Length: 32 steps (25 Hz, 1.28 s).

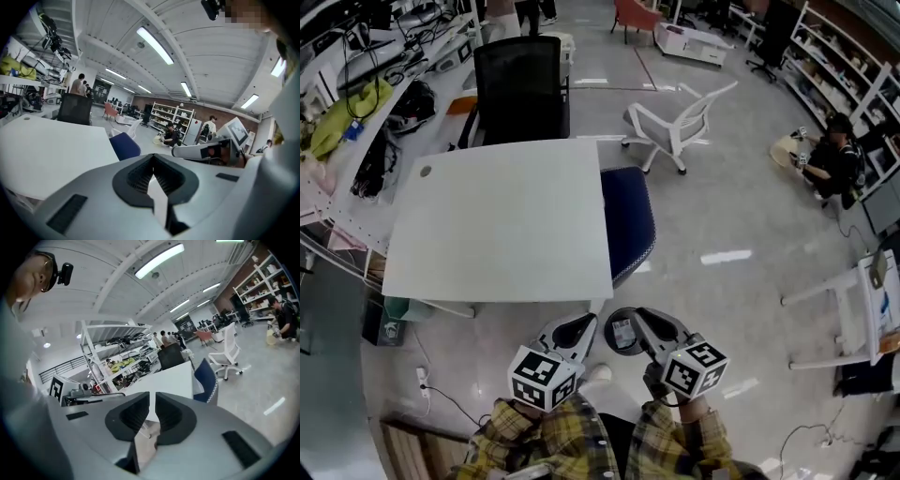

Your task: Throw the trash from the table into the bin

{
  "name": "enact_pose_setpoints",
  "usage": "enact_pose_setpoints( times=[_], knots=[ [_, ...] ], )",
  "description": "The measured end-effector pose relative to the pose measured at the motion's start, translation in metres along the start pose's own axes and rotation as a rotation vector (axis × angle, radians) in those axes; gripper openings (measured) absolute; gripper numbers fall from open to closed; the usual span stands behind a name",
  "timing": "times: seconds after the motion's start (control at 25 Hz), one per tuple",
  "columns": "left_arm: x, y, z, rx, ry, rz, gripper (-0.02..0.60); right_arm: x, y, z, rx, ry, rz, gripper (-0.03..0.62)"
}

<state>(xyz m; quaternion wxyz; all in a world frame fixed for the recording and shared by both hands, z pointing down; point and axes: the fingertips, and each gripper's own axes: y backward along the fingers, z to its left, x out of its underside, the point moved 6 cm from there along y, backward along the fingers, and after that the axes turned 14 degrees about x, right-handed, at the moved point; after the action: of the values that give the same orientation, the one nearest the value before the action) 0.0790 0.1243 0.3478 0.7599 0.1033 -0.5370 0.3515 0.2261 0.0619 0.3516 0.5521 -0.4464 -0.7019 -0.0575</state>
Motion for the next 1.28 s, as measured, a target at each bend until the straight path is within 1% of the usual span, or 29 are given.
enact_pose_setpoints(
  times=[0.12,0.2,0.36,0.48,0.56,0.68,0.96,1.12,1.28],
  knots=[
    [-0.009,0.026,0.013,-0.054,0.022,-0.05,0.008,-0.012,-0.019,0.036,-0.095,0.044,0.003,0.032],
    [-0.014,0.042,0.022,-0.081,0.02,-0.069,0.008,-0.015,-0.035,0.058,-0.139,0.064,0.008,0.023],
    [-0.023,0.07,0.051,-0.104,0.002,-0.082,0.008,-0.018,-0.068,0.098,-0.186,0.103,0.022,0.006],
    [-0.036,0.095,0.085,-0.107,-0.018,-0.092,0.008,-0.021,-0.1,0.131,-0.202,0.128,0.015,0.002],
    [-0.045,0.11,0.11,-0.099,-0.028,-0.086,0.008,-0.024,-0.123,0.151,-0.217,0.11,0.012,0.002],
    [-0.059,0.127,0.145,-0.076,-0.027,-0.079,0.008,-0.03,-0.156,0.173,-0.214,0.07,0.007,0.0],
    [-0.087,0.161,0.219,-0.02,-0.073,-0.054,0.008,-0.038,-0.231,0.221,-0.18,0.085,-0.026,-0.002],
    [-0.093,0.176,0.25,0.005,-0.078,-0.04,0.008,-0.038,-0.26,0.237,-0.146,0.078,-0.035,-0.002],
    [-0.094,0.184,0.268,0.021,-0.076,-0.042,0.008,-0.037,-0.276,0.247,-0.122,0.085,-0.036,-0.002]
  ],
)
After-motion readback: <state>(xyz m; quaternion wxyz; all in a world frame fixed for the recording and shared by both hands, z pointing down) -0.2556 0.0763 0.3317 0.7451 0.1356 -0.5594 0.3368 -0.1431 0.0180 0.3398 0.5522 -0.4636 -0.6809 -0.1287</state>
